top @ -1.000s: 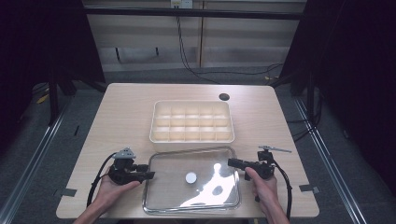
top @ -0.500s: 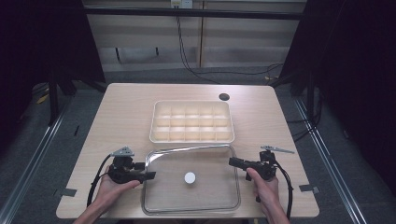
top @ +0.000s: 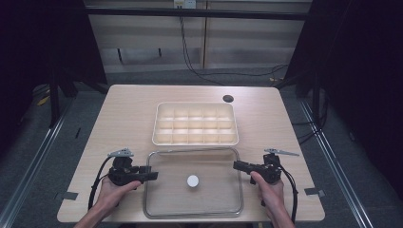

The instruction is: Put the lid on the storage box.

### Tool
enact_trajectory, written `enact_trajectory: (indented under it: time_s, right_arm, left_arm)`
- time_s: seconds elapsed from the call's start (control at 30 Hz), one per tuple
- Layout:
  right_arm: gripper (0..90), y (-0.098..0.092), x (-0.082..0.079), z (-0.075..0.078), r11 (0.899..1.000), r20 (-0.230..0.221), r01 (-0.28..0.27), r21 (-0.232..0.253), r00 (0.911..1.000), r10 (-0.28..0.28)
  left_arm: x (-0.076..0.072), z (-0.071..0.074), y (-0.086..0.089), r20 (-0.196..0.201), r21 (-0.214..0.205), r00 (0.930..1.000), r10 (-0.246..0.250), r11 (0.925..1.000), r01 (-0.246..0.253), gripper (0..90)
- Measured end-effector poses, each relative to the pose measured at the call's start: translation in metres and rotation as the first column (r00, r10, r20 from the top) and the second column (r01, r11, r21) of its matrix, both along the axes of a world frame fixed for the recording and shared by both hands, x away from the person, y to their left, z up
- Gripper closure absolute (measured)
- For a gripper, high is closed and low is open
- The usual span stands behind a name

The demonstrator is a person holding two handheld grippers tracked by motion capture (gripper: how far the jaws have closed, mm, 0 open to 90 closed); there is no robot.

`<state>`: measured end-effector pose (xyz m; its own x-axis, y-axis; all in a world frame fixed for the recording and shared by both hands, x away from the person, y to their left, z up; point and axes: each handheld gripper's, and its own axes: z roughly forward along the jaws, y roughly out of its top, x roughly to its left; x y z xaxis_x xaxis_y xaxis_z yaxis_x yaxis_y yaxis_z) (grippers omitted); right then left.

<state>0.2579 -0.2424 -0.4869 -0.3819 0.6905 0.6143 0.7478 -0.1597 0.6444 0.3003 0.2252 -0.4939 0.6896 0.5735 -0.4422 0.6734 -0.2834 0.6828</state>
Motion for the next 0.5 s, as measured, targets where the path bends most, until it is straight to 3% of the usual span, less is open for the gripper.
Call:
enact_trajectory:
  time_s: [0.2,0.5]
  right_arm:
    - [73.8,0.001,0.000,0.000,1.000,-0.006,0.006,-0.014,1.0000,-0.006]
    - [72.3,0.002,0.000,0.003,0.999,0.024,0.011,-0.050,0.9997,-0.010]
  left_arm:
    - [-0.003,0.006,-0.001,0.023,0.005,0.9997,-0.003,1.0000,0.003,49.8]
    - [-0.004,0.012,-0.001,0.051,0.009,0.9986,-0.011,0.9999,0.010,51.6]
